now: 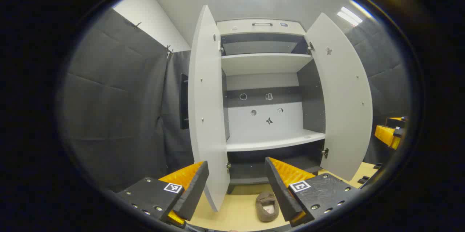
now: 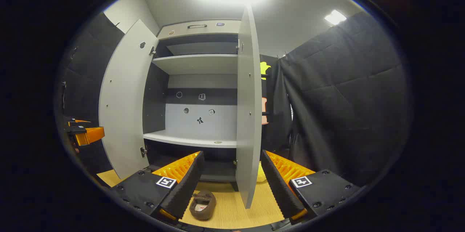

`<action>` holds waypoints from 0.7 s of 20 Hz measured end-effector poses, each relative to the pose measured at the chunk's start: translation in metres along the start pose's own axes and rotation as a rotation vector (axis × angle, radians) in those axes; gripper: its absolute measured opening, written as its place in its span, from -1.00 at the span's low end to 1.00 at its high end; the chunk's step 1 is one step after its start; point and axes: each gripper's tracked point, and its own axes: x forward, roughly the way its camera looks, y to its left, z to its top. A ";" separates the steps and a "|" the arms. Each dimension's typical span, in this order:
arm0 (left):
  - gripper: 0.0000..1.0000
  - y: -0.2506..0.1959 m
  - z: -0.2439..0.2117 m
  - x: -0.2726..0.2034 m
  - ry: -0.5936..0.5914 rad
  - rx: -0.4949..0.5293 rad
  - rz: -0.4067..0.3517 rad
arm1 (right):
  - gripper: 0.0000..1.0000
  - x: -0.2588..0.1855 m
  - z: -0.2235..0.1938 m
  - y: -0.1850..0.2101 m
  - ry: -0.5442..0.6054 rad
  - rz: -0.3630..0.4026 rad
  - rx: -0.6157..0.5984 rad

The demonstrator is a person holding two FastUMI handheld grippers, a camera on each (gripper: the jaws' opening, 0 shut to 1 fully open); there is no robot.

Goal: Grab one shoe with the right hand and put it into the shoe cabinet, grab the other shoe with the left hand and put it into the shoe cabinet; then close the right door with the right hand and the left door with the left hand.

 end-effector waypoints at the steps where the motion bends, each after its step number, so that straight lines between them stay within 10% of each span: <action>1: 0.96 0.000 0.000 0.001 -0.003 0.003 -0.002 | 0.98 0.001 0.000 0.000 0.001 -0.001 0.004; 14: 0.80 -0.014 0.001 0.002 -0.033 0.015 -0.022 | 0.93 0.003 -0.002 -0.002 -0.006 0.005 0.011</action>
